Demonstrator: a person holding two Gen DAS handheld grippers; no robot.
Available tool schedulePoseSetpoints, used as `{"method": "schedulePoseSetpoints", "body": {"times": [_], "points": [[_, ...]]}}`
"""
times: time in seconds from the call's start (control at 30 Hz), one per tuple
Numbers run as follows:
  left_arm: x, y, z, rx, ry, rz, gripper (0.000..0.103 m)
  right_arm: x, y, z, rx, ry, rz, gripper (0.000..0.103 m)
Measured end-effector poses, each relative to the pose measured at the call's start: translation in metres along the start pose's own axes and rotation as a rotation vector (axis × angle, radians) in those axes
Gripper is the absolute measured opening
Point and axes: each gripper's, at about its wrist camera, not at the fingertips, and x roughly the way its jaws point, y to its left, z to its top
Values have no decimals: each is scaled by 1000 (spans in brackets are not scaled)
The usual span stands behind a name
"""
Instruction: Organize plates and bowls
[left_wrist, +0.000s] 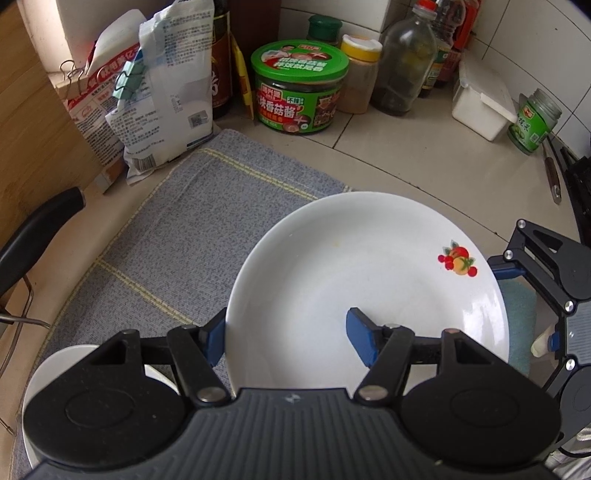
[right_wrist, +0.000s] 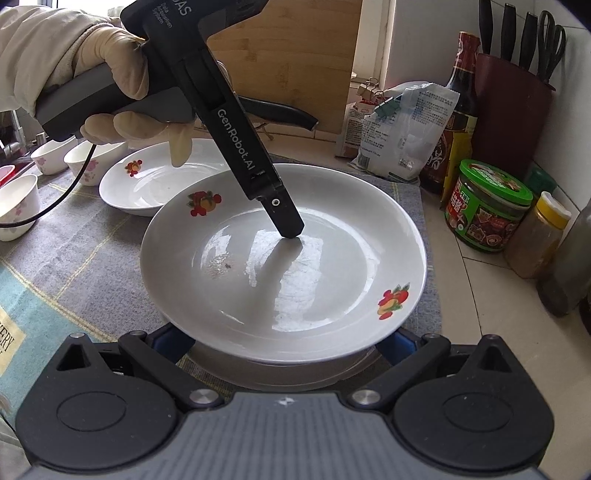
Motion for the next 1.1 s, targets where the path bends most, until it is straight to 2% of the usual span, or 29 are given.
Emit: {"method": "schedulePoseSetpoints", "body": {"times": [0.2, 1.1], "points": [[3, -9, -2, 74, 9, 62, 65, 0, 0, 1, 0, 7, -3, 103], [3, -12, -1, 88, 1, 81, 67, -9, -2, -4, 26, 17, -6, 103]]}}
